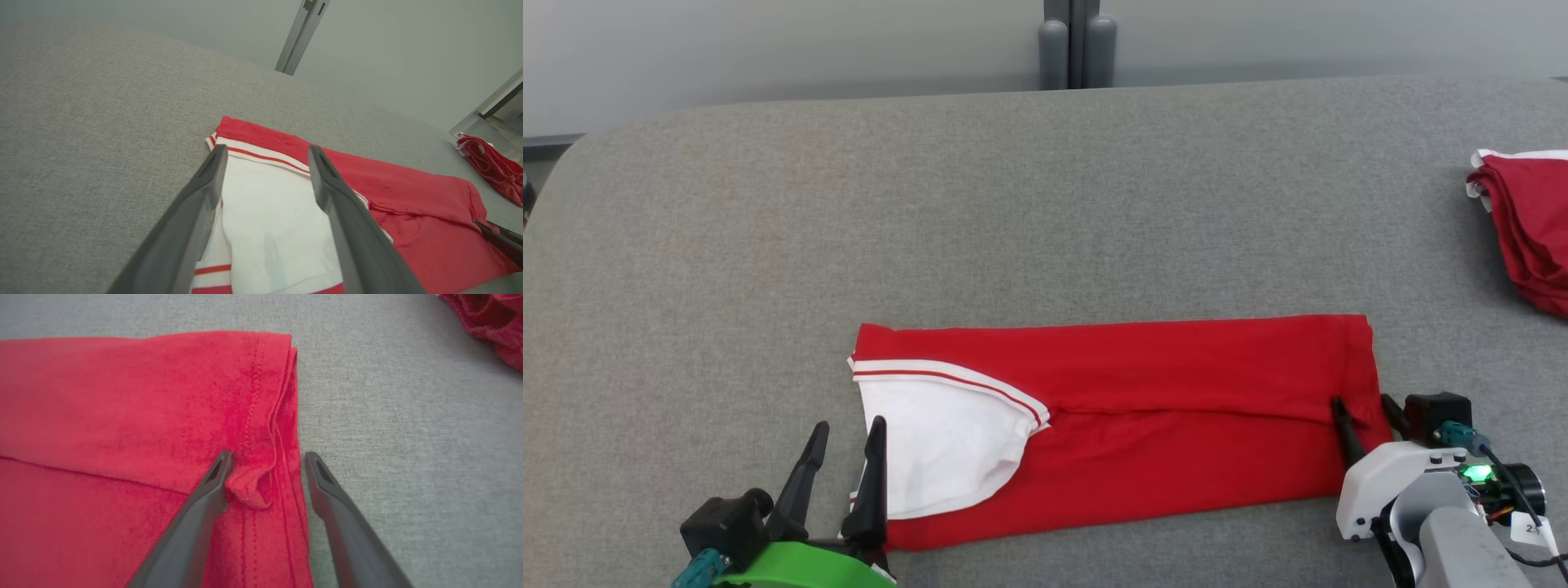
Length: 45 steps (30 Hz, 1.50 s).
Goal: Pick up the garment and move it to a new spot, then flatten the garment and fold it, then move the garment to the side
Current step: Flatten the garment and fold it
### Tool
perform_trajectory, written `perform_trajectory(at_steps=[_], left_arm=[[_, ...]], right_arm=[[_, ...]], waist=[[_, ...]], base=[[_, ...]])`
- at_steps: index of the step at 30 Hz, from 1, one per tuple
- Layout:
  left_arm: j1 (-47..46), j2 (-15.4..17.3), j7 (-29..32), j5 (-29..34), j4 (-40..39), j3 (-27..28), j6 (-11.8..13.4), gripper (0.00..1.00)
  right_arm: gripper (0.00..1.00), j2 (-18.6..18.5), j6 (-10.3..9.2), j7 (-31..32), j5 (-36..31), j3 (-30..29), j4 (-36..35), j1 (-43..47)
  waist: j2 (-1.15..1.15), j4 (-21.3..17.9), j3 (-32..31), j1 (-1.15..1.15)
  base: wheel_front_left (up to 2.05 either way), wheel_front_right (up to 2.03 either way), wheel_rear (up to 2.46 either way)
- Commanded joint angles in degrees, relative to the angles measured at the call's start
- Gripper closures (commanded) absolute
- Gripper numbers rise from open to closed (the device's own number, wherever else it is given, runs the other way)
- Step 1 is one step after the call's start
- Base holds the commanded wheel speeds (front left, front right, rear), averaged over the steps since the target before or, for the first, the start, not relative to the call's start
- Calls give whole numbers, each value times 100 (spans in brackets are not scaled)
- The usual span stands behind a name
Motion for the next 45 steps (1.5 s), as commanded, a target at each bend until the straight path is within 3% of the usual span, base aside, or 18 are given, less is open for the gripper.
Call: perform_trajectory(at_steps=[1, 6, 12, 19, 24, 29, 38, 45], left_arm=[[-39, -2, -30, 85, 3, 33, -20, 0], [-91, -66, -30, 166, -6, 115, -30, 0], [-102, -172, -24, 265, 12, 235, -51, 0], [-110, -307, -24, 384, 100, 314, -153, 0], [-162, -388, -24, 457, 184, 323, -231, 0], [-185, -435, -24, 540, 305, 337, -274, 0], [-244, -433, -24, 577, 450, 368, -334, 0], [-292, -472, -24, 598, 484, 377, -359, 0]], right_arm=[[100, 24, -6, 19, 43, 65, 216, -25], [100, 11, -7, -151, 98, 58, 428, -279], [100, -179, -9, -281, 46, -375, 258, -454], [100, -638, -9, 32, 98, -879, -354, -374], [100, -595, -8, 379, 366, -878, -931, -237], [100, -328, -7, 866, 1265, -400, -1663, -25], [100, -54, -7, 1516, 2283, 1176, -3175, 486], [100, 3, -7, 1625, 3001, 2507, -3635, 660]], waist=[[0, -4, 15, 0], [0, -40, 10, 0], [0, -168, -58, 0], [0, -355, -101, 0], [0, -442, -108, 0], [0, -486, -125, 0], [0, -362, -135, 0], [0, -190, -130, 0]], base=[[0, 0, 0], [0, 0, 0], [0, 0, 0], [0, 0, 0], [0, 0, 0], [0, 0, 0], [0, 0, 0], [0, 0, 0]])
